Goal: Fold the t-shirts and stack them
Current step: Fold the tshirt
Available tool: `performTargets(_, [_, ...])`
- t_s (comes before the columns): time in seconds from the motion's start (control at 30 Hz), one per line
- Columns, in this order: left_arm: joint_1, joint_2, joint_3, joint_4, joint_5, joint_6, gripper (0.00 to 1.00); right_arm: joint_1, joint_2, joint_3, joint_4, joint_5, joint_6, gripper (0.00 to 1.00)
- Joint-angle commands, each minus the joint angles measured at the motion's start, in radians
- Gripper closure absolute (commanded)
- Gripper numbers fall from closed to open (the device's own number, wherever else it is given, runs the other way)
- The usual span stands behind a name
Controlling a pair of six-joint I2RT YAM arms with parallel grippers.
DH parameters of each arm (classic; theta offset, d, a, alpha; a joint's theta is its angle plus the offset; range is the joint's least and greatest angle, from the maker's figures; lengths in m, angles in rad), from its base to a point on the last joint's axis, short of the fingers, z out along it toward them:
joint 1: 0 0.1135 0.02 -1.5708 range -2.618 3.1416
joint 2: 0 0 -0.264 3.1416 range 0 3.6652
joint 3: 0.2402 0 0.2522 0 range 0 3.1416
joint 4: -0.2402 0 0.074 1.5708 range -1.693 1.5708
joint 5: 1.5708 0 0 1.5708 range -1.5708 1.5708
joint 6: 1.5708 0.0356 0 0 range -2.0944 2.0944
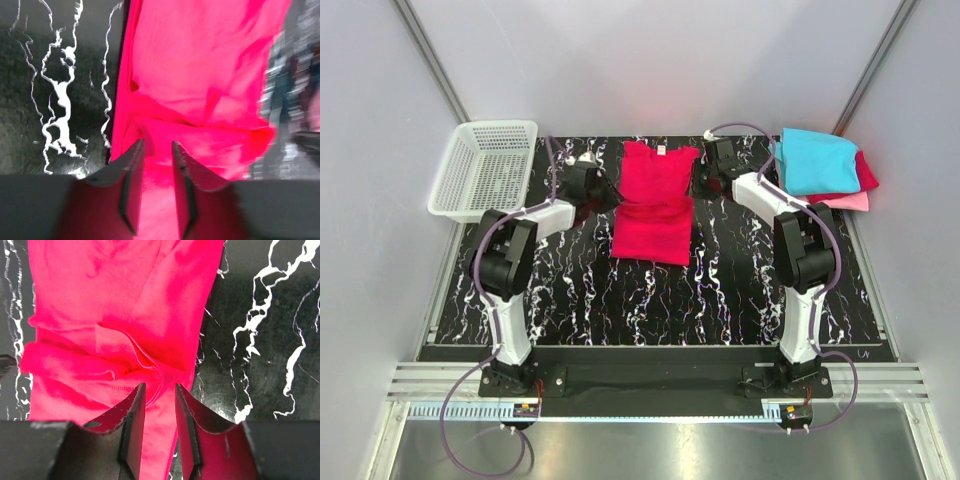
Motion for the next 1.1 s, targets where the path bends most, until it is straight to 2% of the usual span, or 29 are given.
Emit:
performTargets(0.0, [0.046, -0.068, -0.086, 0.385, 0.153, -0.143, 0.64, -0.007, -0.019, 0.014, 0.043, -0.042, -0.011, 0.63])
performTargets(0.07, [0.081, -0.027, -0.1, 0.506, 0.281, -0.219, 0.61, -0.007, -0.028, -0.007, 0.043, -0.056, -0.003, 0.63])
performTargets(0.1, [0.101, -0.008, -0.115, 0.563, 0.327, -0.309, 0.58, -0.007, -0.033, -0.015, 0.046, -0.065, -0.003, 0.63])
performTargets(0.17, [0.117, 0.073, -0.129, 0.787, 0.448, -0.419, 0.52, -0.007, -0.05, -0.047, 0.058, -0.081, 0.002, 0.64])
performTargets(0.2, [0.123, 0.114, -0.124, 0.877, 0.485, -0.557, 0.5, -0.005, -0.055, -0.059, 0.075, -0.091, 0.002, 0.64])
performTargets(0.23, [0.135, 0.156, -0.114, 1.08, 0.516, -0.637, 0.48, -0.007, -0.061, -0.076, 0.078, -0.095, 0.005, 0.64])
performTargets(0.27, [0.14, 0.261, -0.098, 1.193, 0.548, -0.726, 0.44, -0.007, -0.071, -0.085, 0.092, -0.108, 0.011, 0.64])
performTargets(0.3, [0.143, 0.315, -0.057, 1.302, 0.547, -0.903, 0.43, -0.007, -0.076, -0.098, 0.094, -0.113, 0.012, 0.64])
performTargets(0.33, [0.144, 0.364, -0.032, 1.487, 0.541, -0.978, 0.43, -0.007, -0.079, -0.102, 0.097, -0.116, 0.015, 0.64])
performTargets(0.4, [0.144, 0.467, 0.003, 1.571, 0.515, -1.096, 0.42, -0.007, -0.088, -0.113, 0.095, -0.136, 0.017, 0.66])
performTargets(0.47, [0.144, 0.454, -0.018, 1.61, 0.527, -1.081, 0.41, -0.004, -0.108, -0.128, 0.097, -0.156, 0.023, 0.67])
performTargets(0.5, [0.144, 0.425, -0.059, 1.594, 0.539, -1.016, 0.4, -0.005, -0.117, -0.145, 0.097, -0.157, 0.023, 0.67])
performTargets(0.6, [0.143, 0.293, -0.13, 1.443, 0.599, -0.854, 0.39, -0.005, -0.148, -0.179, 0.101, -0.168, 0.029, 0.67])
performTargets(0.67, [0.138, 0.221, -0.167, 1.265, 0.622, -0.761, 0.38, -0.004, -0.159, -0.191, 0.104, -0.173, 0.029, 0.67])
performTargets(0.7, [0.134, 0.161, -0.172, 1.19, 0.627, -0.662, 0.38, -0.004, -0.16, -0.203, 0.104, -0.173, 0.032, 0.67])
performTargets(0.77, [0.129, 0.099, -0.16, 0.928, 0.615, -0.548, 0.38, -0.002, -0.163, -0.217, 0.112, -0.174, 0.04, 0.67])
performTargets(0.8, [0.122, 0.051, -0.143, 0.695, 0.603, -0.421, 0.38, -0.002, -0.16, -0.228, 0.114, -0.176, 0.043, 0.67])
performTargets(0.83, [0.115, 0.03, -0.118, 0.563, 0.586, -0.349, 0.38, -0.002, -0.159, -0.231, 0.117, -0.176, 0.044, 0.67])
performTargets(0.87, [0.109, 0.012, -0.088, 0.434, 0.517, -0.274, 0.38, -0.004, -0.157, -0.236, 0.12, -0.18, 0.052, 0.67])
performTargets(0.9, [0.088, -0.01, -0.022, 0.186, 0.463, -0.133, 0.38, -0.002, -0.159, -0.242, 0.12, -0.18, 0.054, 0.68])
performTargets(1.0, [0.045, -0.045, 0.101, -0.135, 0.258, 0.02, 0.37, 0.005, -0.157, -0.253, 0.123, -0.179, 0.06, 0.68])
performTargets(1.07, [0.036, -0.047, 0.147, -0.255, 0.129, 0.046, 0.37, 0.01, -0.159, -0.256, 0.123, -0.168, 0.063, 0.68])
